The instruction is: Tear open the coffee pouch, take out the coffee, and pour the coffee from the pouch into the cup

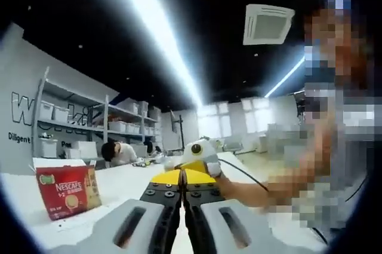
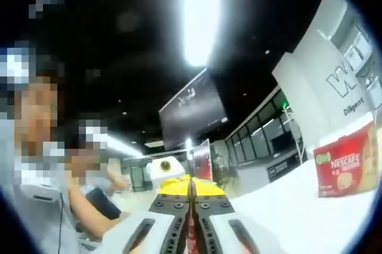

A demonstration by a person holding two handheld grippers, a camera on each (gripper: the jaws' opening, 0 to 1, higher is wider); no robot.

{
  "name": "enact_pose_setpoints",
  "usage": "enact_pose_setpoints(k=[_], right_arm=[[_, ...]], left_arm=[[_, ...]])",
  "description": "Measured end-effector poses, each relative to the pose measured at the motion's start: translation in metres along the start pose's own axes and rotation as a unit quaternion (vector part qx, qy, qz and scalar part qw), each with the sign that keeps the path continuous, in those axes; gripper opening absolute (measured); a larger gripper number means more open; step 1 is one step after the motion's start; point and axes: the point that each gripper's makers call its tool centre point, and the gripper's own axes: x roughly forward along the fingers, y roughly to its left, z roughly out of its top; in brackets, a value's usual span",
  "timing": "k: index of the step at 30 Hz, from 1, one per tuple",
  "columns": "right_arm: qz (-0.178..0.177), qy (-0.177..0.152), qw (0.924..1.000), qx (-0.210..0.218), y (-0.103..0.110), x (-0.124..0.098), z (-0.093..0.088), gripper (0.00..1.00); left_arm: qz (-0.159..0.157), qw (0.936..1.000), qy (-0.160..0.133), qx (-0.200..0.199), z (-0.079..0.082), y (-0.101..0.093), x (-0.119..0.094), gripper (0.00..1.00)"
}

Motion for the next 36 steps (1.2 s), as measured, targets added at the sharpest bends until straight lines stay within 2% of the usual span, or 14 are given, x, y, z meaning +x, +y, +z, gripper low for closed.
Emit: enact_pose_setpoints(k=[4, 7, 9, 15, 20, 22, 27, 31, 36], right_arm=[[0.005, 0.005, 1.0, 0.002, 0.003, 0.001, -0.003, 0.0], [0.012, 0.006, 0.9999, 0.004, 0.006, 0.002, -0.003, 0.0], [0.018, 0.008, 0.9998, 0.005, 0.008, 0.003, -0.004, 0.0], [0.035, 0.005, 0.9994, 0.007, 0.015, 0.003, -0.003, 0.01], [0.043, 0.003, 0.999, 0.009, 0.02, 0.003, -0.003, 0.01], [0.044, 0.001, 0.999, 0.009, 0.02, 0.003, -0.001, 0.01], [0.048, 0.003, 0.9988, 0.01, 0.021, 0.004, -0.002, 0.01], [0.054, 0.01, 0.9985, 0.011, 0.023, 0.006, -0.006, 0.01], [0.059, 0.011, 0.9981, 0.013, 0.025, 0.006, -0.007, 0.01]], left_arm=[[0.012, 0.9999, 0.0, -0.005, -0.003, 0.007, 0.001, 0.03], [-0.003, 0.9992, -0.003, -0.04, -0.007, 0.007, 0.003, 0.04], [-0.013, 0.9987, 0.001, -0.05, -0.01, 0.005, 0.004, 0.04], [-0.051, 0.9948, -0.018, -0.086, -0.004, -0.005, 0.002, 0.09], [-0.06, 0.9933, -0.021, -0.096, -0.003, -0.008, 0.002, 0.12], [-0.07, 0.9912, -0.024, -0.11, -0.002, -0.01, 0.002, 0.17], [-0.073, 0.9916, -0.014, -0.106, -0.007, -0.017, 0.006, 0.15], [-0.076, 0.9918, -0.006, -0.103, -0.01, -0.018, 0.006, 0.05], [-0.086, 0.9893, -0.003, -0.118, -0.009, -0.019, 0.004, 0.04]])
